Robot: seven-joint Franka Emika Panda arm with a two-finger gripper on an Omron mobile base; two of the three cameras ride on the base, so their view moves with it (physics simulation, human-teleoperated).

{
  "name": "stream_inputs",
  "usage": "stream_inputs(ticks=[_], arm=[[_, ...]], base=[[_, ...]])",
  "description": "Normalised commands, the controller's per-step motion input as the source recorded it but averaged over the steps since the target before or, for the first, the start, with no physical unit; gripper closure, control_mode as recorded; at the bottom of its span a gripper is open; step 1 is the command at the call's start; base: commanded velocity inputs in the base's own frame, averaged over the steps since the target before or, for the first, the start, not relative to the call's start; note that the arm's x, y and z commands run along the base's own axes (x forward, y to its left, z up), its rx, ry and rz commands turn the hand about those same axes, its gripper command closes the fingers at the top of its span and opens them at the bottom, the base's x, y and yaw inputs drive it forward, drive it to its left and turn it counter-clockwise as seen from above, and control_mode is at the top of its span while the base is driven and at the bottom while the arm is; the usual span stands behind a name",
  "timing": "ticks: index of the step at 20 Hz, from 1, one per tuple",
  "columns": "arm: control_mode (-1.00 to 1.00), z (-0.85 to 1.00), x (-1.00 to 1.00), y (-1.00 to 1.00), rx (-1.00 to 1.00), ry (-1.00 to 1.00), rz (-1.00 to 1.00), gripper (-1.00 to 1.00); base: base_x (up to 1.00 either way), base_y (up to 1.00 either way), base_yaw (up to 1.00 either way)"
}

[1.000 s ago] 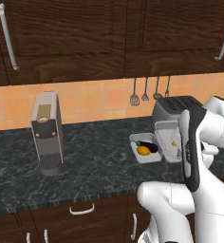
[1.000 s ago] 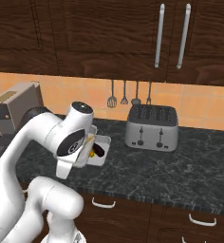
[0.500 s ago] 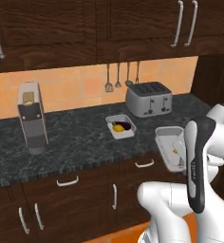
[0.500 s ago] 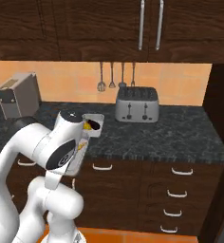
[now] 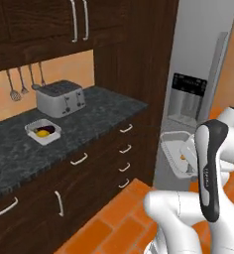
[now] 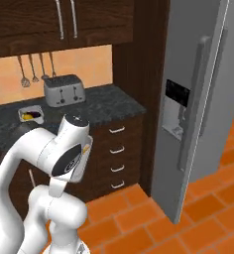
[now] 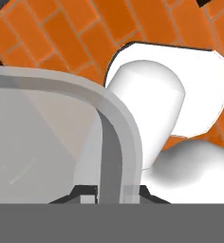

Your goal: Take the meat container that has the shrimp and place it on the second highest rack of the freezer. Then take the vegetable container that has the eggplant and lemon and place it on the highest rack of the freezer.

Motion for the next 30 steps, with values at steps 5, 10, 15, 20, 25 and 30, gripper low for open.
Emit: stream_inputs(ticks=[5, 10, 15, 20, 25, 30], arm=[[1.0, 0.0, 0.0, 0.0, 0.0, 0.0, 0.0, 1.0], [1.0, 0.0, 0.0, 0.0, 0.0, 0.0, 0.0, 1.0], [1.0, 0.0, 0.0, 0.0, 0.0, 0.0, 0.0, 1.0], [1.0, 0.0, 0.0, 0.0, 0.0, 0.0, 0.0, 1.0], [1.0, 0.0, 0.0, 0.0, 0.0, 0.0, 0.0, 1.0], [1.0, 0.0, 0.0, 0.0, 0.0, 0.0, 0.0, 1.0]], base=[[-0.05, -0.02, -0.93], [0.02, 0.0, -0.86], [0.32, -0.06, -0.41], [0.49, -0.19, -0.09], [0.42, -0.53, 0.0], [0.38, -0.61, 0.0]])
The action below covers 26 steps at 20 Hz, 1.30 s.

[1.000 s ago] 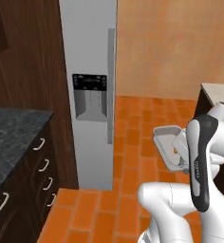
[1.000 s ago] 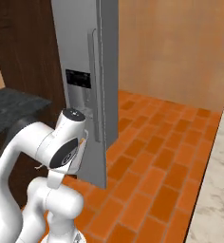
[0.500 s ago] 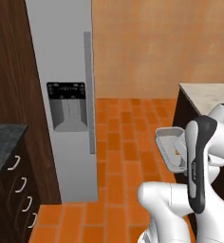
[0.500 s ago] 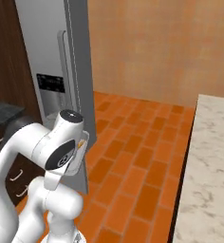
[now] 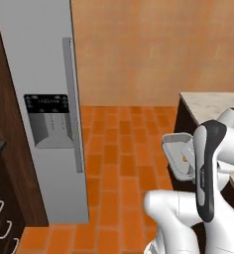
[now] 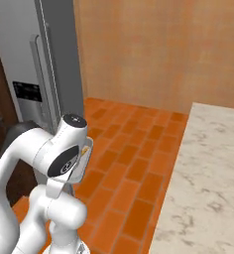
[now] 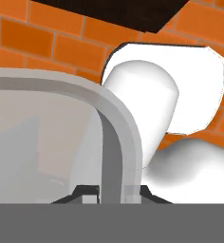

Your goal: Take the meat container that has the shrimp and place it on the second highest rack of the freezer. Then take the vegetable container that has the eggplant and lemon and place it on the highest rack of the freezer.

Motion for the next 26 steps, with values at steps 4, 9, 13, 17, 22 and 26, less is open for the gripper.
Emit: stream_inputs(ticks=[4, 9, 13, 17, 22, 26], arm=[[1.0, 0.0, 0.0, 0.0, 0.0, 0.0, 0.0, 1.0], [1.0, 0.0, 0.0, 0.0, 0.0, 0.0, 0.0, 1.0], [1.0, 0.0, 0.0, 0.0, 0.0, 0.0, 0.0, 1.0], [1.0, 0.0, 0.0, 0.0, 0.0, 0.0, 0.0, 1.0], [1.0, 0.0, 0.0, 0.0, 0.0, 0.0, 0.0, 1.0], [1.0, 0.0, 0.0, 0.0, 0.0, 0.0, 0.0, 1.0]], base=[[0.36, -0.73, 0.0], [0.75, -0.54, 0.0], [0.95, -0.33, 0.02], [0.94, 0.51, -0.09], [0.76, 0.05, -0.09], [0.68, -0.8, 0.02]])
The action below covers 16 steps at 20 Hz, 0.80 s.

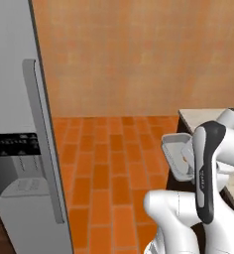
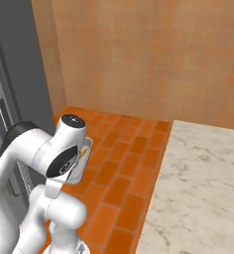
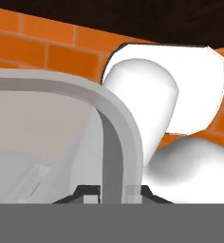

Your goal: Take the meat container that has the shrimp and place it on the second highest rack of the freezer. Then take the vegetable container that has the eggplant and lemon and place it on the highest rack of the freezer.

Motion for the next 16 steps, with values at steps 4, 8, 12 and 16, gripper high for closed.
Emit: stream_inputs(ticks=[4, 8, 12, 16], arm=[[1.0, 0.0, 0.0, 0.0, 0.0, 0.0, 0.0, 1.0], [1.0, 0.0, 0.0, 0.0, 0.0, 0.0, 0.0, 1.0], [1.0, 0.0, 0.0, 0.0, 0.0, 0.0, 0.0, 1.0], [1.0, 0.0, 0.0, 0.0, 0.0, 0.0, 0.0, 1.0]], base=[[0.77, -0.66, 0.12], [0.87, -0.16, 0.1], [0.98, 0.15, 0.04], [0.91, -0.1, 0.09]])
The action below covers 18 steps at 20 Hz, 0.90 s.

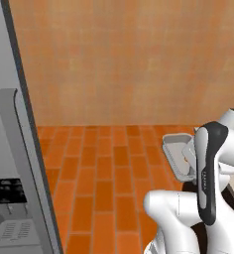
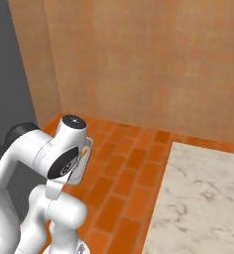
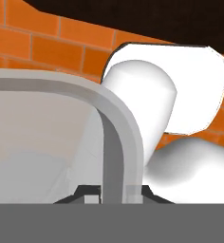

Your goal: Take the meat container that has the shrimp and place it on the second highest rack of the freezer. Then take the vegetable container that has the eggplant and lemon and place it on the highest rack of the freezer.

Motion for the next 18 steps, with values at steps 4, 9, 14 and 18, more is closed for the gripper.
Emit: stream_inputs(ticks=[4, 9, 14, 18], arm=[[1.0, 0.0, 0.0, 0.0, 0.0, 0.0, 0.0, 1.0], [1.0, 0.0, 0.0, 0.0, 0.0, 0.0, 0.0, 1.0], [1.0, 0.0, 0.0, 0.0, 0.0, 0.0, 0.0, 1.0], [1.0, 0.0, 0.0, 0.0, 0.0, 0.0, 0.0, 1.0]], base=[[0.96, -0.05, 0.12], [0.82, 0.0, 0.2], [0.65, -0.1, 0.27], [0.6, -0.52, 0.36]])
